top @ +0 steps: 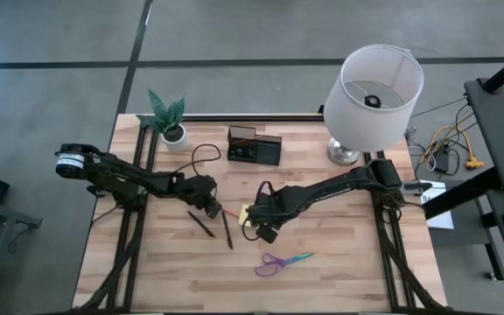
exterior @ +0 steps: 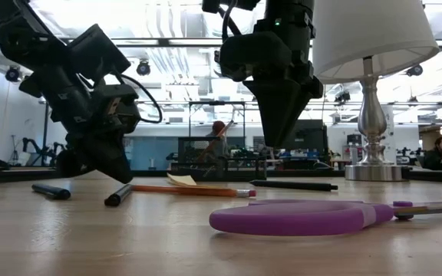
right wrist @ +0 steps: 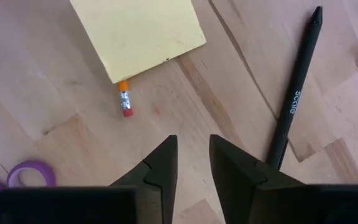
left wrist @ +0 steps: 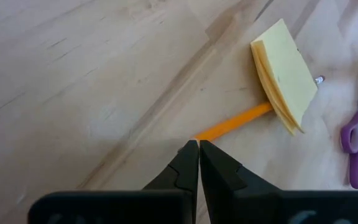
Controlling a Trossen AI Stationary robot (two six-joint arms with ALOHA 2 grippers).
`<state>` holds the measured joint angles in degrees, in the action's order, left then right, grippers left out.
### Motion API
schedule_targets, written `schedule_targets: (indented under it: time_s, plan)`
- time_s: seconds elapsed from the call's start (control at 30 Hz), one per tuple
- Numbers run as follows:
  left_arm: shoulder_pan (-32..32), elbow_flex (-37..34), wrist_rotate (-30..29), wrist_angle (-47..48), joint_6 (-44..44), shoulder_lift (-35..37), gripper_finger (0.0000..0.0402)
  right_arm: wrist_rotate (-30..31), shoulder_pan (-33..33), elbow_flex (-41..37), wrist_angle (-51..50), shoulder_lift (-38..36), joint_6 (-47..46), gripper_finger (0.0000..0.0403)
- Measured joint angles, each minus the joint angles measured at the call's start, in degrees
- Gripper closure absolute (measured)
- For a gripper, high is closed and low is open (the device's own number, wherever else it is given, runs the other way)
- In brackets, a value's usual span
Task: Pick and place office supplies into organizer
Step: Put the yellow pencil into the black desk organizer
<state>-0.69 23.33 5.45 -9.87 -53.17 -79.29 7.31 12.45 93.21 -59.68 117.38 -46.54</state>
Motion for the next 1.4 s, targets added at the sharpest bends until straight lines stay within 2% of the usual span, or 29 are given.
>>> schedule_targets:
  time_s: [0.87, 1.03, 1.23, 1.4]
  plan:
    - [-0.1, 0.1, -0.6, -2.4, 0.0, -3.2, 0.0402, -1.2, -0.6, 0.0, -0.2, 0.0, 0.8, 0.0317]
    - [-0.1, 0.1, -0.2, -2.6, 0.0, -3.5, 0.0402, -7.3, -0.3, 0.0, -0.4, -0.6, 7.4, 0.0321]
    - [-0.1, 0.2, -0.1, -2.6, 0.0, -3.7, 0.0402, -7.4, 2.2, 0.0, 0.1, -1.5, 16.3, 0.0309]
    - [-0.1, 0.1, -0.1, -2.7, 0.0, -3.7, 0.0402, -5.3, 2.1, -0.5, 3.4, -1.4, 18.2, 0.0295]
